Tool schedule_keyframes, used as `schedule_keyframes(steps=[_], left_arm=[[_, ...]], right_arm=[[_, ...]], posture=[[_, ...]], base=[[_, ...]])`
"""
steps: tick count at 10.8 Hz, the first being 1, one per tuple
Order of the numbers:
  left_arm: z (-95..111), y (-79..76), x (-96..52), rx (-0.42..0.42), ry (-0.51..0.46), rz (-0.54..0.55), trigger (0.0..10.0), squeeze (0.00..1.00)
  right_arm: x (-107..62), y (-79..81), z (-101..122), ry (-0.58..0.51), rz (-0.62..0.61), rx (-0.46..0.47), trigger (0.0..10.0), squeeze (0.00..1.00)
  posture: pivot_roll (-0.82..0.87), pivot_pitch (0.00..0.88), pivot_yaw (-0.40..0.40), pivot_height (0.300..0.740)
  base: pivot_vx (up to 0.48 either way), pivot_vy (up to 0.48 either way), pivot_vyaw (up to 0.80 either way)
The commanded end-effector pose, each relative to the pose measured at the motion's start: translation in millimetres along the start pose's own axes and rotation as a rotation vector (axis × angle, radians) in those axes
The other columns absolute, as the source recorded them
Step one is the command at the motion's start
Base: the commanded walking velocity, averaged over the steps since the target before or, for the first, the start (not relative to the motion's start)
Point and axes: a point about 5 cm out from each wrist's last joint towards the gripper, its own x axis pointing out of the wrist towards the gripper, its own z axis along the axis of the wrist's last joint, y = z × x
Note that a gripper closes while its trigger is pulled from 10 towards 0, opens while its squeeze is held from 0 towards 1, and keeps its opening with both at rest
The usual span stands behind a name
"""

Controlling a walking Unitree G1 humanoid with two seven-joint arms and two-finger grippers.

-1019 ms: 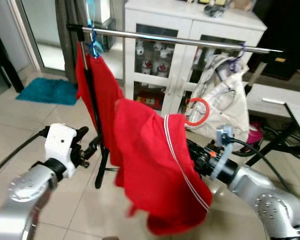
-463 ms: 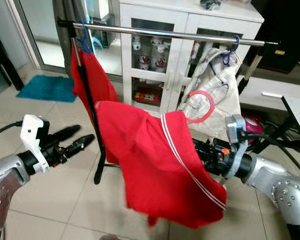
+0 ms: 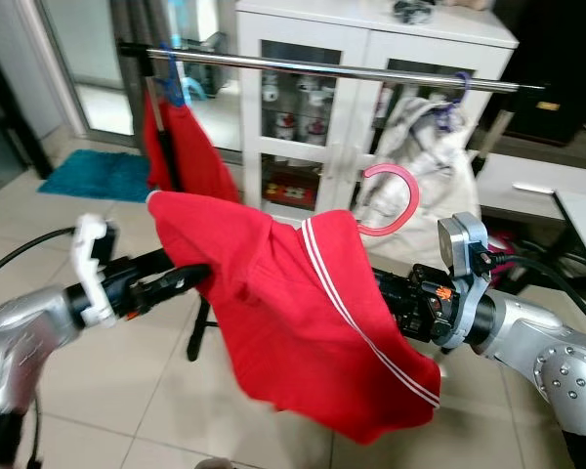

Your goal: Hang hanger

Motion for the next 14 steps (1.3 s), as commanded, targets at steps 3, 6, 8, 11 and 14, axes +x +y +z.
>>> schedule_keyframes(steps=[3,6,8,11,14], left_arm=[[9.0,8.0,3.2,0.021,-0.049,0.003,0.0,0.0],[8.4,7.4,5.0,0.002,-0.064,-0.03,0.0,0.0],[7.2,6.9,4.6,-0.007,-0.072,-0.03,0.0,0.0],[7.9,10.9,3.3,-0.021,-0.132,0.024,0.0,0.0],[9.4,17.3,-10.4,-0.105,-0.384,0.21,0.0,0.0]], right_arm=[[-2.7,10.0,9.7,-0.025,0.033,-0.031,10.0,0.0],[-1.6,8.2,8.7,-0.028,0.026,-0.025,10.0,0.0],[-1.9,8.2,7.6,-0.028,0.023,-0.022,10.0,0.0],[-2.4,7.9,7.2,-0.03,0.015,-0.022,10.0,0.0],[-5.0,4.1,11.2,-0.09,-0.035,-0.031,10.0,0.0]], posture=[[0.05,0.0,-0.012,0.74],[0.05,0.0,-0.01,0.74],[0.06,0.0,-0.012,0.74],[0.06,0.0,-0.006,0.74],[0.05,0.0,0.002,0.74]], base=[[0.0,0.0,0.0],[0.0,0.0,0.0],[0.0,0.0,0.0],[0.0,0.0,0.0],[0.0,0.0,0.0]])
